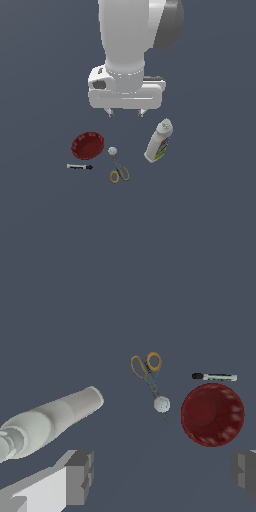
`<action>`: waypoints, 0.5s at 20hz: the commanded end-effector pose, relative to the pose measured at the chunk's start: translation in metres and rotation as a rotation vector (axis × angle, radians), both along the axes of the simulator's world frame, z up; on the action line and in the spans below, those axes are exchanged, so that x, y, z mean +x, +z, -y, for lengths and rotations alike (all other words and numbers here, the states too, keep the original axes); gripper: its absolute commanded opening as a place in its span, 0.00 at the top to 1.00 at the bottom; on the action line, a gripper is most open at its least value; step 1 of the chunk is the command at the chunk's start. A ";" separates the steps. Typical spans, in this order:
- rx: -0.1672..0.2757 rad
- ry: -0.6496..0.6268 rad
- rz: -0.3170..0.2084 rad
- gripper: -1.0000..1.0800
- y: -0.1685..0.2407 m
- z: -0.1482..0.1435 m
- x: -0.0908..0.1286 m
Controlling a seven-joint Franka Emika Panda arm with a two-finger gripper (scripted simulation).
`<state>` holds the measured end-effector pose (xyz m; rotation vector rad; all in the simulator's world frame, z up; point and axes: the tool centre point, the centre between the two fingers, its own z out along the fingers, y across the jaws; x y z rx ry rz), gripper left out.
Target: Pick up a designated object from a clutter of objects.
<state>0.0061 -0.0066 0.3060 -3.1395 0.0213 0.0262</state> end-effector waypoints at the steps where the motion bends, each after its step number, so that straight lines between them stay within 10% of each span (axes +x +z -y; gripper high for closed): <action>1: 0.000 0.000 0.000 0.04 0.000 0.000 0.000; 10: -0.028 0.041 -0.009 0.04 0.001 -0.019 -0.002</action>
